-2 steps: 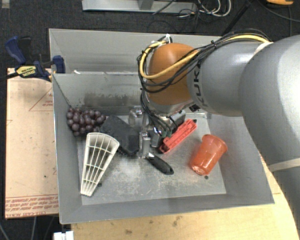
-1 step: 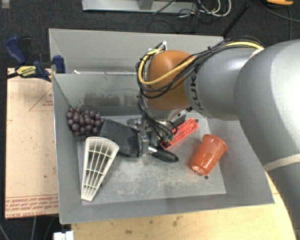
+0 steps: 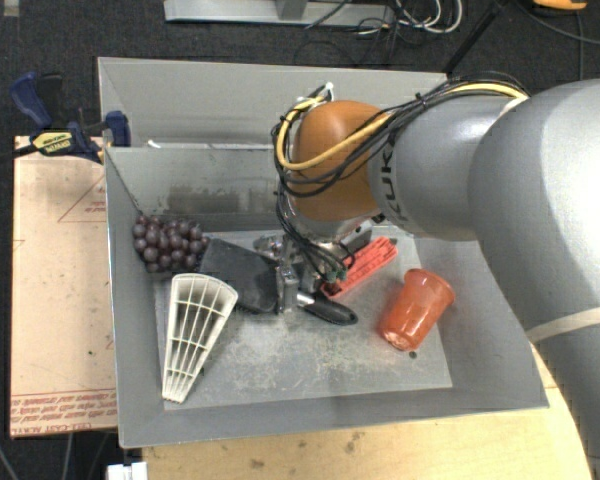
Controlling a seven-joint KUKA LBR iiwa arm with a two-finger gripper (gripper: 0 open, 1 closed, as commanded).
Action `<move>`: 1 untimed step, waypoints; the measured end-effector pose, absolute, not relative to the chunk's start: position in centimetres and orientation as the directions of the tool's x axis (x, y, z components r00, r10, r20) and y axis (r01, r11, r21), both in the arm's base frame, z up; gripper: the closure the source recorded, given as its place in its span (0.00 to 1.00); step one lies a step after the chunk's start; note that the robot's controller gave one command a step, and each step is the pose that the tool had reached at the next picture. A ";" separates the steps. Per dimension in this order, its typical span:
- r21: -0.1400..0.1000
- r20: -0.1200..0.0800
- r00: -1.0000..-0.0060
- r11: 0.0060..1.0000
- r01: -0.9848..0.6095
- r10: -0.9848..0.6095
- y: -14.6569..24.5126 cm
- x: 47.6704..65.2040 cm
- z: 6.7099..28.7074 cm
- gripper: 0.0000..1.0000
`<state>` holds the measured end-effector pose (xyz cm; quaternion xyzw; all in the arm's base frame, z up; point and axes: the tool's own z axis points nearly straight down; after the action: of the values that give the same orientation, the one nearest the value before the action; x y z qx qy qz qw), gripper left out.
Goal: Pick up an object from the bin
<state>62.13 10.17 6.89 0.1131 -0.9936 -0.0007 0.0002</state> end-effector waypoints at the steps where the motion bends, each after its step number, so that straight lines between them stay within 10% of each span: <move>1: 0.001 -0.002 -0.937 0.937 -0.348 -0.348 13.6 63.8 13.6 1.00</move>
Offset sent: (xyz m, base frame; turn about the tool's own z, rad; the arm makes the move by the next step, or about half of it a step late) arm 0.0000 0.0000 0.0000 0.0000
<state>63.85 13.57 13.63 0.1769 -0.9842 -0.0008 -0.0011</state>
